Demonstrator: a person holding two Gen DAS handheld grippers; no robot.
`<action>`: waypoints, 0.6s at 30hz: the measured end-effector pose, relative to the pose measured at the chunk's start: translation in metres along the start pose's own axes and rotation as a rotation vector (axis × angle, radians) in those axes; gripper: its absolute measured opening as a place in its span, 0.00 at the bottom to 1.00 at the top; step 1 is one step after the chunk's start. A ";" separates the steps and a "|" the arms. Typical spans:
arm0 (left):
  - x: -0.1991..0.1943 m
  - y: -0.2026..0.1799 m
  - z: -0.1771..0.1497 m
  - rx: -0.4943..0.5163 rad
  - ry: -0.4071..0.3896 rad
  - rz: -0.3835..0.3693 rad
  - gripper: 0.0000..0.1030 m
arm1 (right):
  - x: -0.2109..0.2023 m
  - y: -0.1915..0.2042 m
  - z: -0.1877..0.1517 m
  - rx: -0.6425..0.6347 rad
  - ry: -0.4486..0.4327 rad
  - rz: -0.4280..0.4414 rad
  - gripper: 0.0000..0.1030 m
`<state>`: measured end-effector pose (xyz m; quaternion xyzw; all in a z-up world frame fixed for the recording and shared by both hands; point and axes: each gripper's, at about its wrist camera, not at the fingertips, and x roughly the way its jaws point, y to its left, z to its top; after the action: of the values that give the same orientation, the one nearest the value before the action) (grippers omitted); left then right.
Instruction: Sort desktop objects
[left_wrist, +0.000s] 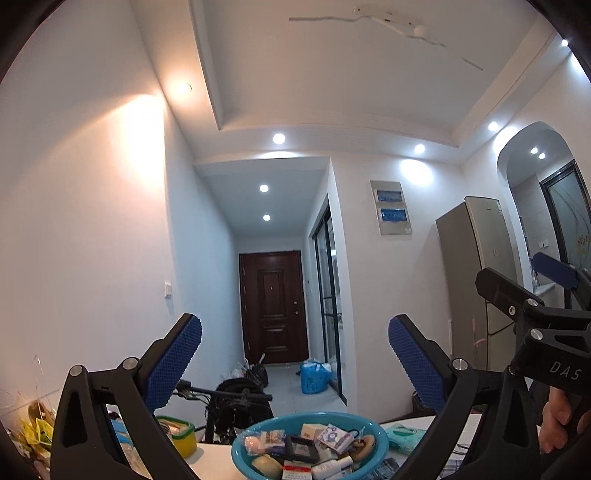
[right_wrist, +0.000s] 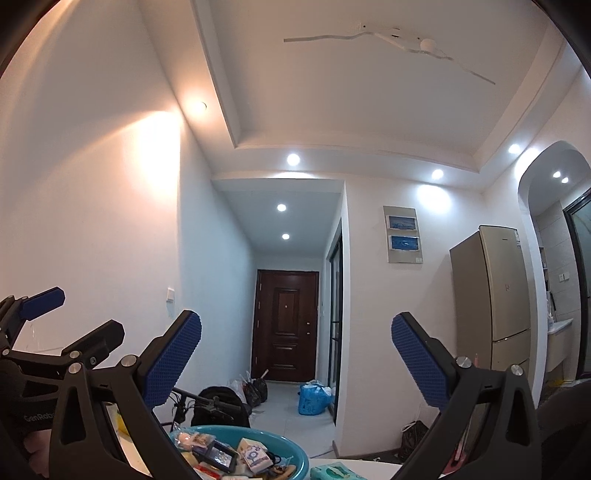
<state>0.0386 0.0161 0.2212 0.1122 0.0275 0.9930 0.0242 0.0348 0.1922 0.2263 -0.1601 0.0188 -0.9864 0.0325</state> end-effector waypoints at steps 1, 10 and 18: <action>0.001 0.001 -0.002 -0.008 0.010 0.000 1.00 | 0.003 -0.001 -0.003 0.012 0.017 0.001 1.00; 0.013 0.011 -0.018 -0.069 0.074 0.034 1.00 | 0.030 -0.012 -0.030 0.063 0.184 0.049 1.00; -0.005 0.022 -0.028 -0.118 0.012 0.070 1.00 | 0.027 -0.018 -0.062 0.059 0.248 0.020 1.00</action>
<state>0.0362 -0.0077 0.1943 0.1053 -0.0347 0.9938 -0.0044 -0.0113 0.2096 0.1768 -0.0355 -0.0048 -0.9984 0.0447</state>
